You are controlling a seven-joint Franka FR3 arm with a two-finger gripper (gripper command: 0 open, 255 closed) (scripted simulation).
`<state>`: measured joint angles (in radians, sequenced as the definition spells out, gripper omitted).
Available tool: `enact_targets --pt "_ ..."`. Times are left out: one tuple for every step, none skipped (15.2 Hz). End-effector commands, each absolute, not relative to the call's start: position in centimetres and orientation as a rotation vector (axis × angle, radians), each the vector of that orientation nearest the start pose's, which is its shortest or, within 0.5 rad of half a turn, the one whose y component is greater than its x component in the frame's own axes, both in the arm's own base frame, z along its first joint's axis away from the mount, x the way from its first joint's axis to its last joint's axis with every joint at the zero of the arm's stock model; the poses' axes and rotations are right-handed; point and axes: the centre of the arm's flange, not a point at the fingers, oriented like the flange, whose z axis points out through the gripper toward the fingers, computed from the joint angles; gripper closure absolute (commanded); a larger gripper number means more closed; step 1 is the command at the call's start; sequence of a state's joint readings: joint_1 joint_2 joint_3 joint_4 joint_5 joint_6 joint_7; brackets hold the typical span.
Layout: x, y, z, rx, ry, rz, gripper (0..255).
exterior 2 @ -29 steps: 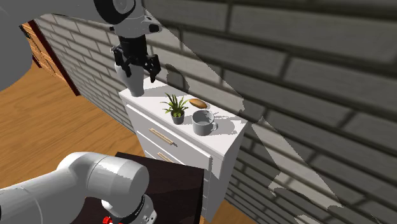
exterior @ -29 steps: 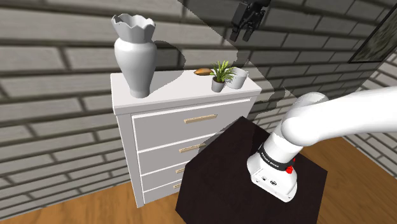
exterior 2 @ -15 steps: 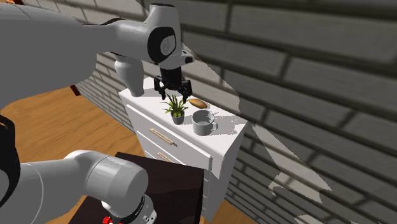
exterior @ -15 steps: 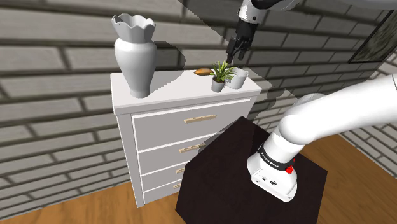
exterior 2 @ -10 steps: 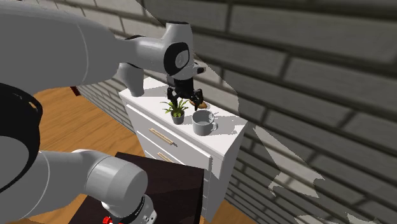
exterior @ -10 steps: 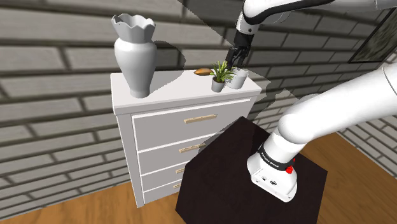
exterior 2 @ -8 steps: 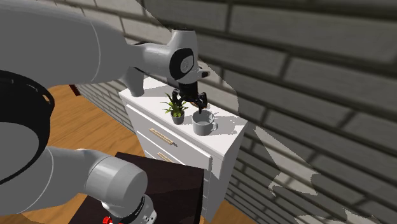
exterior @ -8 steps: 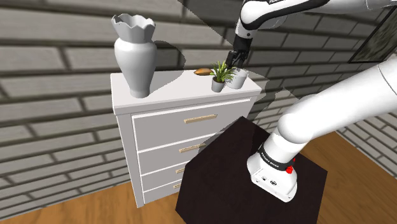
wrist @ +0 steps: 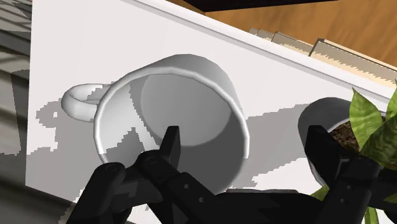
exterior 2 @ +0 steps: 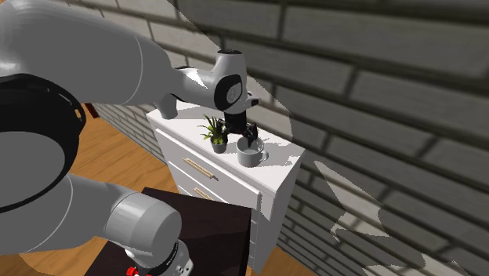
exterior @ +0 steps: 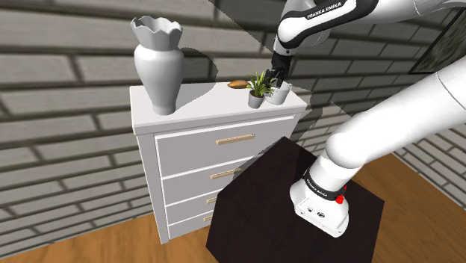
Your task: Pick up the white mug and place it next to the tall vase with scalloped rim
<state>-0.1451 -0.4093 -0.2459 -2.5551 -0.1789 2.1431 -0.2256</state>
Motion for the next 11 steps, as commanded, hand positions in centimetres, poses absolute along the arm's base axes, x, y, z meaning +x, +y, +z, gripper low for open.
enact_targets --pt "37.22 -16.15 39.64 -3.188 0.076 0.037 0" --pt "37.23 -16.16 39.64 -3.188 0.076 0.037 0" --pt "37.23 -16.16 39.63 -3.188 0.076 0.037 0" --pt "37.23 -16.16 39.63 -3.188 0.076 0.037 0" --pt "37.23 -16.16 39.63 -3.188 0.076 0.037 0" --pt "37.23 -16.16 39.63 -3.188 0.076 0.037 0" --pt "37.23 -16.16 39.63 -3.188 0.076 0.037 0" --pt "37.23 -16.16 39.64 -3.188 0.076 0.038 0" --pt "37.23 -16.16 39.64 -3.188 0.076 0.038 255" --pt "37.23 -16.16 39.64 -3.188 0.076 0.038 255" --pt "37.23 -16.16 39.64 -3.188 0.076 0.038 255"
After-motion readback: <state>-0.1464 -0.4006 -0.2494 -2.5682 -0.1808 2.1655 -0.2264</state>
